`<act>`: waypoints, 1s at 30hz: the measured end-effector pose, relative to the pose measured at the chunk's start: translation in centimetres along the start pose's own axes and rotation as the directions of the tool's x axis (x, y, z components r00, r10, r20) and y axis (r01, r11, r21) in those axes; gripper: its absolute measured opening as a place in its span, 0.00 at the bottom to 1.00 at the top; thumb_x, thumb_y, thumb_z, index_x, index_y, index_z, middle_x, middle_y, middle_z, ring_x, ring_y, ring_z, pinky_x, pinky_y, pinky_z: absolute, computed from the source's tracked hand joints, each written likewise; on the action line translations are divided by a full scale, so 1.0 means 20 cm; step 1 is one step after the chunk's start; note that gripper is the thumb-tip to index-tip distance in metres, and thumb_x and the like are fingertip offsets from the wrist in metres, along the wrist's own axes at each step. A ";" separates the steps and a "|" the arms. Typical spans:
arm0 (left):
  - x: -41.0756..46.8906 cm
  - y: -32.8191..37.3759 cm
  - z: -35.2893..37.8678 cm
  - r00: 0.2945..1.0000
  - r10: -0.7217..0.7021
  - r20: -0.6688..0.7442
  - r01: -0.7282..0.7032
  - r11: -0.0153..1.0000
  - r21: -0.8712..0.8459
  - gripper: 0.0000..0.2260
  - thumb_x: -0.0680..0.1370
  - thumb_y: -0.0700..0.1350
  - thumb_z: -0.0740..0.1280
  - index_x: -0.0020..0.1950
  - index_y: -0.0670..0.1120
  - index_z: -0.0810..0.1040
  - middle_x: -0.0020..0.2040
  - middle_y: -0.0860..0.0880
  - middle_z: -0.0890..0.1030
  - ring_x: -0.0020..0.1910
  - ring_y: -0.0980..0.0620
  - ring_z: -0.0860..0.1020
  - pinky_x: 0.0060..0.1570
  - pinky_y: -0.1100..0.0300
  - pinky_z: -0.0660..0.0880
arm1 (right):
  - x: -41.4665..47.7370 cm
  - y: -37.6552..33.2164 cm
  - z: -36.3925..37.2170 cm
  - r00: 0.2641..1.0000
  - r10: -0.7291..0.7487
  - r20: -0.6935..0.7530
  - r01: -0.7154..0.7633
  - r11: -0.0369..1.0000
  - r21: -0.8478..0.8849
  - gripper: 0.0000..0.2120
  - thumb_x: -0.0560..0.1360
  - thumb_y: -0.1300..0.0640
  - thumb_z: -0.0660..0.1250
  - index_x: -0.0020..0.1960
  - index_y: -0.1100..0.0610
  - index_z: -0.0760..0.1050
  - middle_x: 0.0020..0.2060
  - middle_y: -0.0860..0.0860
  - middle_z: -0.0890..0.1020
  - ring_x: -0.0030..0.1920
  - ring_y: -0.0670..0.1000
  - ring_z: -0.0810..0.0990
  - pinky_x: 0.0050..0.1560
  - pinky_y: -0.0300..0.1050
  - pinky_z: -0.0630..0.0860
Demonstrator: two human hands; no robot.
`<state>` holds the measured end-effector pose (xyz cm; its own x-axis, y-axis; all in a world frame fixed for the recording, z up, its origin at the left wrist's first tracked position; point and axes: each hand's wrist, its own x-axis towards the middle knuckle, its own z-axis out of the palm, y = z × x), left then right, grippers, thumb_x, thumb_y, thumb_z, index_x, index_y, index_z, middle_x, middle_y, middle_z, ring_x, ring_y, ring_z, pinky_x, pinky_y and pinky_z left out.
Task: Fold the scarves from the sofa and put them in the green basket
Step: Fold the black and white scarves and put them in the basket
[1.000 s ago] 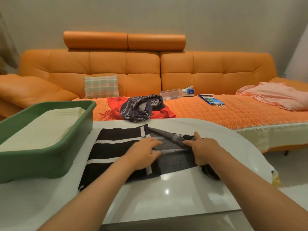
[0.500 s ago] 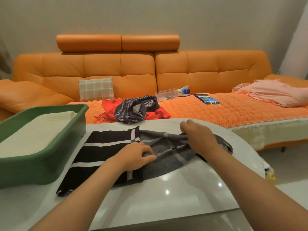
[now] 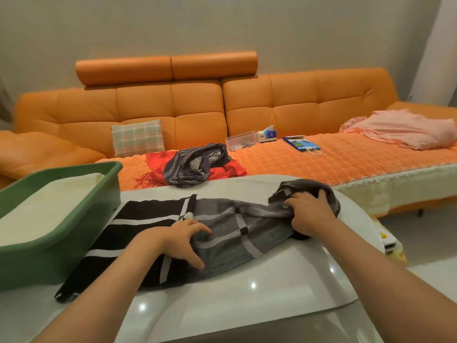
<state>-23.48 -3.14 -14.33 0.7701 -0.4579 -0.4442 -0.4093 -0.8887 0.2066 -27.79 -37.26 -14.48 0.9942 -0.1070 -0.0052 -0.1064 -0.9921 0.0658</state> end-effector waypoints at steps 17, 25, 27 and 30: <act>0.69 0.54 -0.21 0.911 0.145 -0.386 -0.109 0.987 0.116 0.19 0.79 0.52 0.67 0.70 0.56 0.75 0.67 0.54 0.76 0.66 0.50 0.74 0.66 0.51 0.71 | 0.18 0.07 0.00 0.996 0.085 -0.006 -0.084 0.991 0.102 0.10 0.76 0.48 0.69 0.42 0.53 0.81 0.35 0.49 0.80 0.36 0.52 0.78 0.38 0.45 0.78; 0.82 0.57 -0.26 0.830 -0.009 -0.558 -0.085 0.986 -0.142 0.04 0.79 0.46 0.62 0.49 0.53 0.75 0.53 0.48 0.81 0.50 0.46 0.79 0.47 0.55 0.74 | 0.25 0.03 0.00 0.874 0.185 -0.450 0.007 0.919 0.394 0.11 0.82 0.51 0.60 0.58 0.53 0.78 0.48 0.52 0.83 0.49 0.55 0.80 0.48 0.49 0.76; 0.85 0.55 -0.27 0.772 -0.209 -0.600 -0.145 0.861 -0.487 0.05 0.79 0.43 0.57 0.47 0.51 0.71 0.47 0.45 0.82 0.40 0.44 0.82 0.44 0.50 0.79 | 0.25 0.04 0.02 0.862 0.194 -0.468 0.084 0.857 0.509 0.14 0.82 0.55 0.61 0.66 0.52 0.74 0.53 0.53 0.84 0.55 0.56 0.80 0.58 0.52 0.75; 0.86 0.52 -0.23 0.806 -0.212 -0.553 -0.116 0.859 -0.499 0.06 0.79 0.41 0.58 0.52 0.52 0.69 0.51 0.44 0.81 0.47 0.44 0.80 0.51 0.46 0.79 | 0.27 0.10 0.07 0.910 0.190 -0.369 -0.020 0.909 0.417 0.23 0.80 0.58 0.63 0.74 0.49 0.66 0.65 0.51 0.77 0.67 0.55 0.71 0.71 0.55 0.63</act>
<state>-12.18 -20.43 -15.83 0.9779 -0.1931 0.0800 -0.1968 -0.7215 0.6639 -22.67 -39.84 -15.74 0.8889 -0.2618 0.3758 -0.1221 -0.9263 -0.3564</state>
